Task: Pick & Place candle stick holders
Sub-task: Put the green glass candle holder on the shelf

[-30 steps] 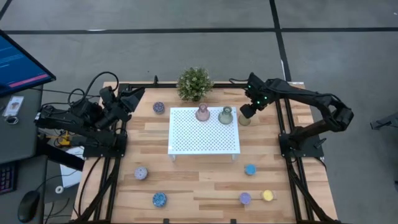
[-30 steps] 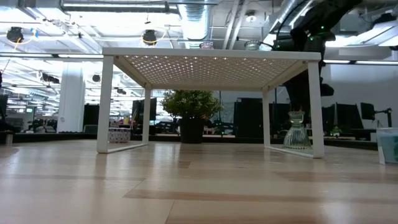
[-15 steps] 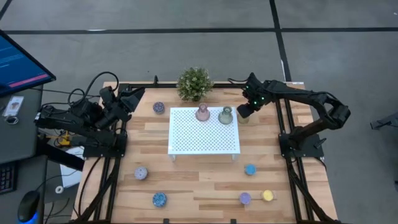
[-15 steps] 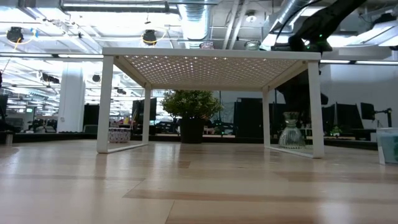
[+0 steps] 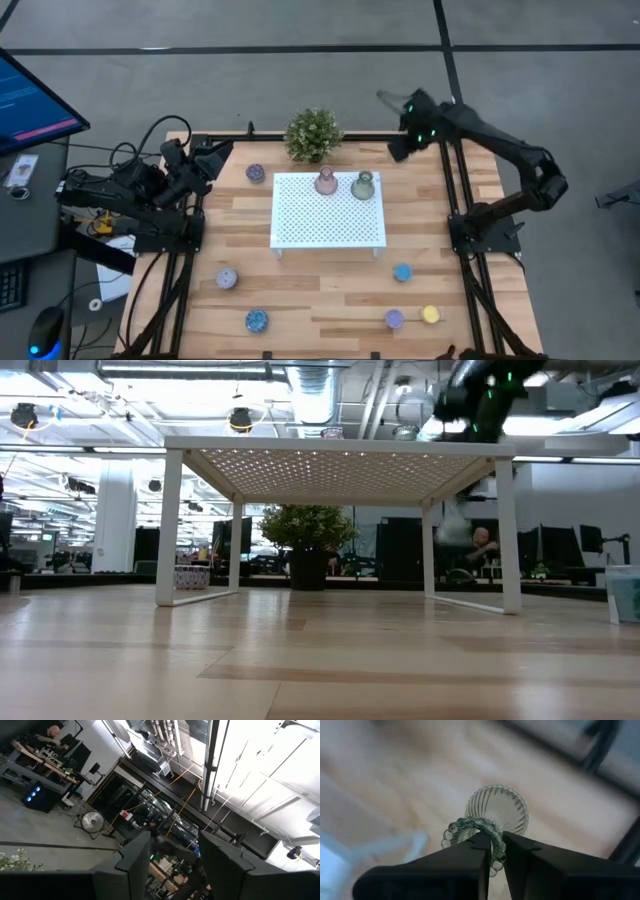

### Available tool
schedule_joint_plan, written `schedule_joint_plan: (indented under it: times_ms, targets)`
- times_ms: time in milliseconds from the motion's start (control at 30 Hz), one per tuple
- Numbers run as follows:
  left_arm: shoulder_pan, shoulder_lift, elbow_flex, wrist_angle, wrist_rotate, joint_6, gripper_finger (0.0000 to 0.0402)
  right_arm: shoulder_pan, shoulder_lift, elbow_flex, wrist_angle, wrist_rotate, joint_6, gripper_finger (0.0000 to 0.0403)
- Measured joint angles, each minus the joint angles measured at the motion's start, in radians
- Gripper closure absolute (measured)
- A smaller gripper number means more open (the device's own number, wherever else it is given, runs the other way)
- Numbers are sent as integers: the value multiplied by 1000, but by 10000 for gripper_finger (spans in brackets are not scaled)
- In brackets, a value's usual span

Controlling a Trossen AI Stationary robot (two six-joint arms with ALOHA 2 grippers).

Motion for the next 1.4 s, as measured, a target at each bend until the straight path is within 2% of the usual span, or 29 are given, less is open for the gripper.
schedule_joint_plan:
  times_ms: [133,300,733,1067,1400]
  targets:
    - [0,0,0,0,0,0,234,9,11,194,-7,11,1,383]
    - [0,0,0,0,0,0,234,81,97,457,-1,11,1,383]
    - [0,0,0,0,0,0,234,411,580,1113,-65,2,-86,383]
    - [0,0,0,0,7,0,234,548,682,1092,-53,-77,-105,383]
    - [0,0,0,0,8,0,234,584,714,1090,-94,-106,-132,383]
